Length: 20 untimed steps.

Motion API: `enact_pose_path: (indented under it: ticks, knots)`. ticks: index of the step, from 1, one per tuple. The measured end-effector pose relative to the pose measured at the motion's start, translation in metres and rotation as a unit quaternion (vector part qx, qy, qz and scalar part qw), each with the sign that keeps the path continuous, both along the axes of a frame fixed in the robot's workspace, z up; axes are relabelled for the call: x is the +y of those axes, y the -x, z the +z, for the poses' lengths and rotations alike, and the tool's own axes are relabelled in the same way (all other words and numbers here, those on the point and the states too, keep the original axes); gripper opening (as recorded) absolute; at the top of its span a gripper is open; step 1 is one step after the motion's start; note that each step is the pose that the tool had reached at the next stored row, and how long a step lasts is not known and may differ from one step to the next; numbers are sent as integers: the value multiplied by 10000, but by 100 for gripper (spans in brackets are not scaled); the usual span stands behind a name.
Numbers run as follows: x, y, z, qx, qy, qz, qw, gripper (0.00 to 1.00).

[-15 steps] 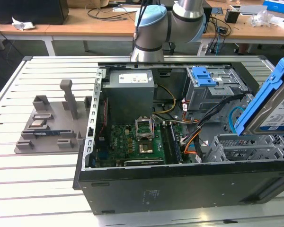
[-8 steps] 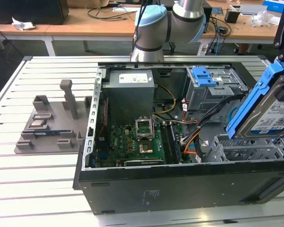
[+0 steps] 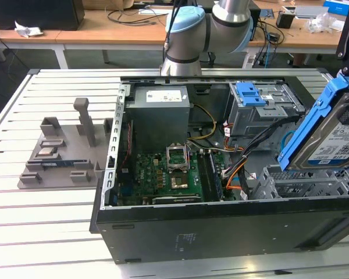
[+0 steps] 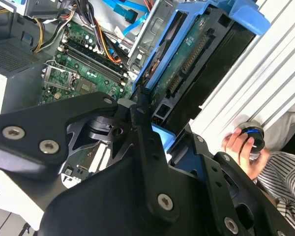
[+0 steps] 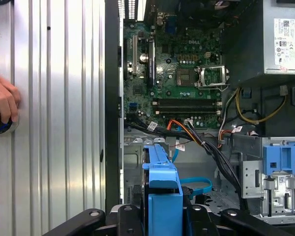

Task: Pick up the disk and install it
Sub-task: 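Pick up the disk, then insert the disk into the insertion slot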

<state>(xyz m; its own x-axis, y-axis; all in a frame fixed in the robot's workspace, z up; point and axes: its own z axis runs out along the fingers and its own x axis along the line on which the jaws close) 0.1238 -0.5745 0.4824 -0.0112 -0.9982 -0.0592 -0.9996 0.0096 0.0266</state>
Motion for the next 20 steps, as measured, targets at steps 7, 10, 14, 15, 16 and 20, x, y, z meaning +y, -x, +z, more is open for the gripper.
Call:
enact_pose_path:
  ticks: [7, 10, 14, 15, 16, 20]
  knots:
    - [0, 0, -1, 0, 0, 0, 10000, 36]
    - [0, 0, -1, 0, 0, 0, 10000, 36]
    - [3, 0, -78, 4, 0, 0, 10000, 36]
    - [7, 0, -106, 7, 0, 0, 10000, 36]
    - [13, 0, -125, 10, 0, -1, 10000, 36]
    - [81, -9, -188, 18, -1, -5, 10000, 36]
